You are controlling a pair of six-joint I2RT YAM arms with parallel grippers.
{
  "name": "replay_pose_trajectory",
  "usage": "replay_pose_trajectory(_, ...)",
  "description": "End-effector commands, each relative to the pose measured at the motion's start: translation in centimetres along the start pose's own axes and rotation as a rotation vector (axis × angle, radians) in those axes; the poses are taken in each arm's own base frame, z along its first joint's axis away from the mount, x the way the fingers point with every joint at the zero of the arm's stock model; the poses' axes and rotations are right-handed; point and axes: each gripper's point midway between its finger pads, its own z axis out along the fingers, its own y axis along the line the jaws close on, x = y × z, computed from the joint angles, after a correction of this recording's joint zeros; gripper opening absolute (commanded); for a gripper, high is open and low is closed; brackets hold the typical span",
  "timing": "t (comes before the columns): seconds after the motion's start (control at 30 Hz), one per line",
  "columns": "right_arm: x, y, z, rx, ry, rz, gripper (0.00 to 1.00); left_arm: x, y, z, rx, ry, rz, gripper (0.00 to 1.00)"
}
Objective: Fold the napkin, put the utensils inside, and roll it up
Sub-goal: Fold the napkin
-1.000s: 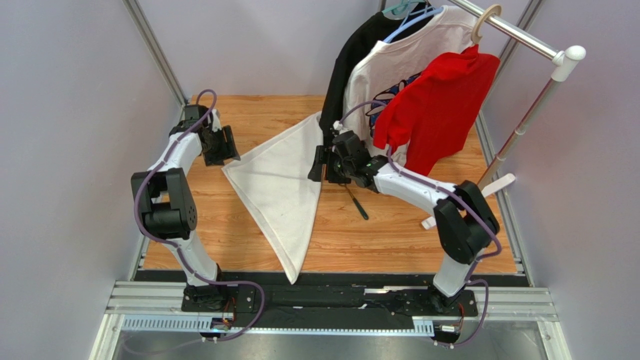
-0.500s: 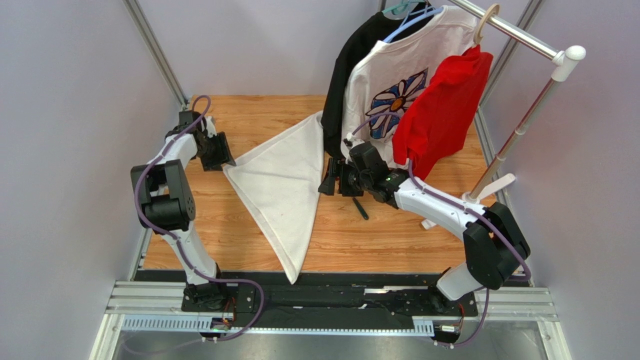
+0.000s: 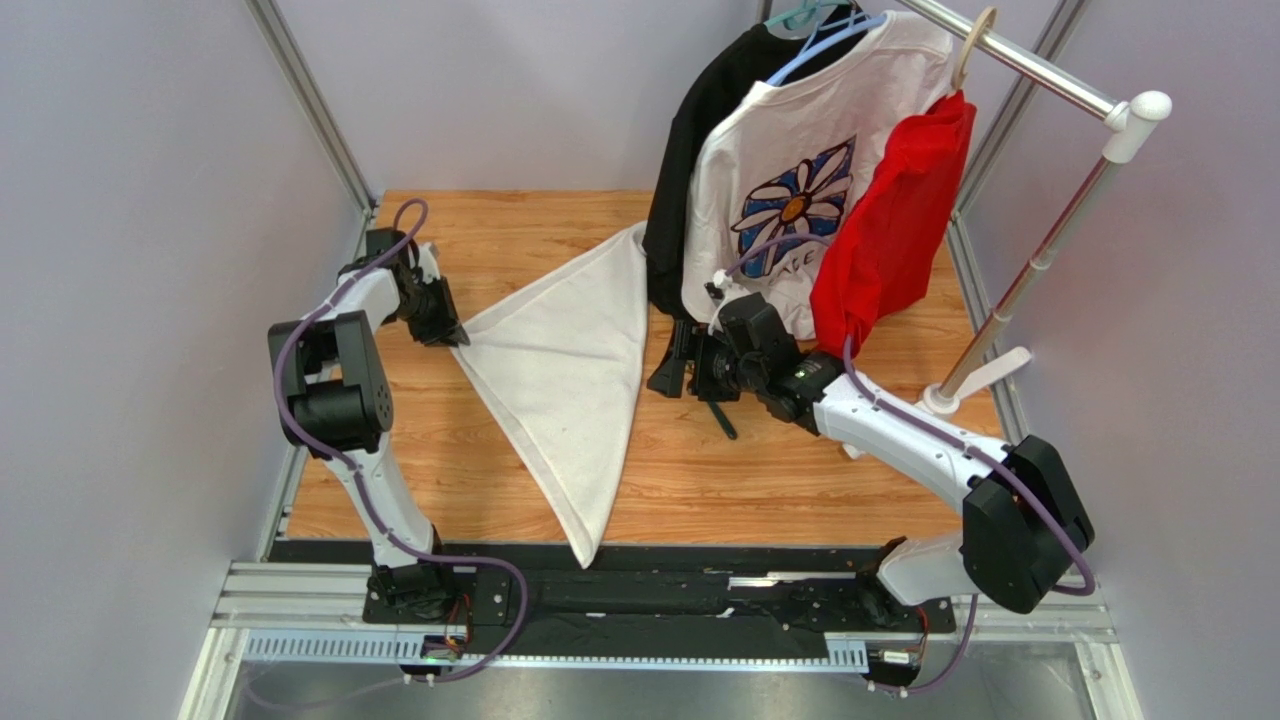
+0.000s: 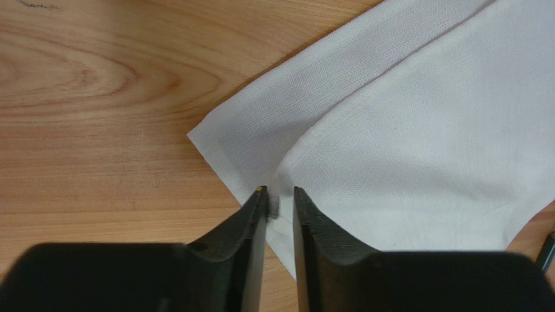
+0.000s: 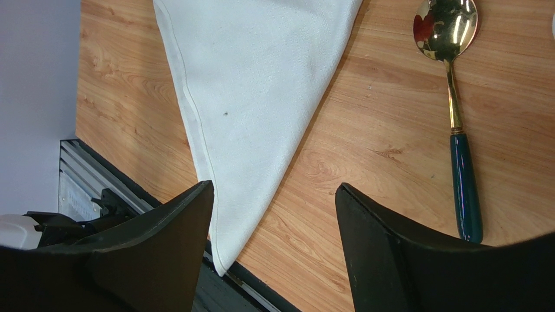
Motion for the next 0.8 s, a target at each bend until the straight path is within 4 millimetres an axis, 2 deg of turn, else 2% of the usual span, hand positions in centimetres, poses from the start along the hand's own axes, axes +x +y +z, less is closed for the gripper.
replay_pose_trajectory(0.0,-0.9,0.2,-1.4,0.000,-0.049,0.005,0.72,-0.9,-0.9,-0.1,0.026,-0.011,0.024,0.12)
replay_pose_trajectory(0.03,-0.9,0.2,-1.5,0.004,-0.052,0.003,0.72,-1.0,-1.1,-0.1,0.033,-0.012,0.028,0.02)
replay_pose_trajectory(0.07,-0.8,0.0,-1.5,0.010,-0.050,0.003,0.72,-1.1,-1.3,-0.2,0.041,-0.016,0.030,0.00)
replay_pose_trajectory(0.53,-0.2,-0.8,-2.8,0.039,-0.059,0.020,0.72,-3.6,-2.6,-3.9,0.039,-0.158,0.116,0.00)
replay_pose_trajectory(0.77,-0.1,-0.9,-2.8,0.040,-0.058,0.025,0.72,-4.4,-1.7,-4.3,-0.014,-0.182,0.137,0.00)
